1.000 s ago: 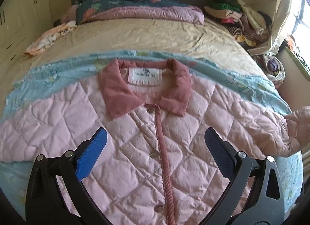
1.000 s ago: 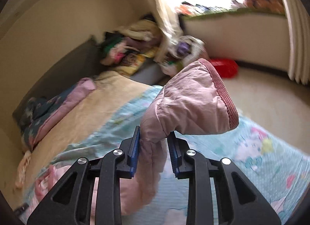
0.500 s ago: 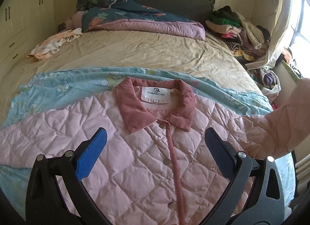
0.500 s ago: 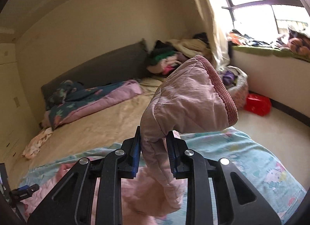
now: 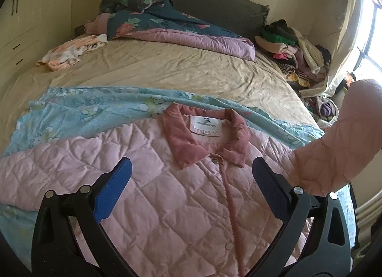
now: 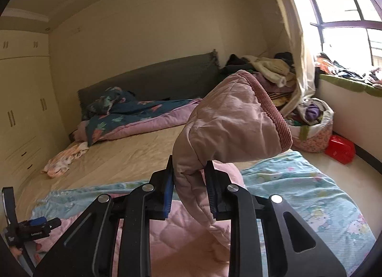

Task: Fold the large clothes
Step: 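Grasp the sleeve cuff with the right tool and lift it, then carry the sleeve across the jacket front toward the collar with the right tool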

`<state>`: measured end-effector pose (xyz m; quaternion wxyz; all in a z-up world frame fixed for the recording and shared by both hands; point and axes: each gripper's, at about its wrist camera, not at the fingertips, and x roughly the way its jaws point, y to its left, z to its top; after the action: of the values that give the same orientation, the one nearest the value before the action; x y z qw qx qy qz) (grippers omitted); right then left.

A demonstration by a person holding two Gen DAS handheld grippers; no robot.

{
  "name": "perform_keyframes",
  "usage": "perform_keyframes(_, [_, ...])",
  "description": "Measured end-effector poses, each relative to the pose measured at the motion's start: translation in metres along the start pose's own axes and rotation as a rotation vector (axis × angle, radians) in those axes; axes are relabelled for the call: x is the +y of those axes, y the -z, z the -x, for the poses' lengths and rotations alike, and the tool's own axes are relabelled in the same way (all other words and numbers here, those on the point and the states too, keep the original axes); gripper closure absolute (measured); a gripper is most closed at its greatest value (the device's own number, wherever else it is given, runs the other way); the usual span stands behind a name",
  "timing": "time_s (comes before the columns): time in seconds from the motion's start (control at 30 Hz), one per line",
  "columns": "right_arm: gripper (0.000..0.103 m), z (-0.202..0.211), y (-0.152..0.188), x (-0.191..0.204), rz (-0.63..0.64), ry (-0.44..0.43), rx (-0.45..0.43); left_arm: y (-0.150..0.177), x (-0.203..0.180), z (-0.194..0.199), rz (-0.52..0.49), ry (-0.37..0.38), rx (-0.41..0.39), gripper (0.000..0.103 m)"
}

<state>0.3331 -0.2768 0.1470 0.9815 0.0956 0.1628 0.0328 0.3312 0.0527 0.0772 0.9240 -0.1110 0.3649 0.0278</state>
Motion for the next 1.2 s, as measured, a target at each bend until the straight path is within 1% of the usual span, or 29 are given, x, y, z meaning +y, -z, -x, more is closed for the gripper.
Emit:
perform_keyframes(0.3, [0.08,-0.016,0.014,0.064,0.061,-0.1,0.039,0.001,0.031,0.009,0.028,-0.022,-0.011,0.008])
perform_keyframes(0.57, [0.08,-0.037,0.045,0.117,0.133,-0.171,0.099,0.005,0.056,0.01,0.078,-0.01,-0.005,0.008])
perform_keyframes(0.73, [0.08,-0.051,0.071,0.145,0.167,-0.209,0.149,0.014,0.068,0.003,0.129,0.014,0.033,0.008])
perform_keyframes(0.9, [0.08,-0.063,0.101,0.167,0.226,-0.225,0.195,0.022,0.076,-0.002,0.16,0.041,0.058,0.008])
perform_keyframes(1.03, [0.08,-0.074,0.125,0.182,0.272,-0.238,0.239,0.026,0.081,-0.004,0.186,0.057,0.061,0.008])
perform_keyframes(1.2, [0.08,-0.091,0.167,0.207,0.343,-0.258,0.321,0.034,0.089,-0.004,0.232,0.089,0.065,0.008])
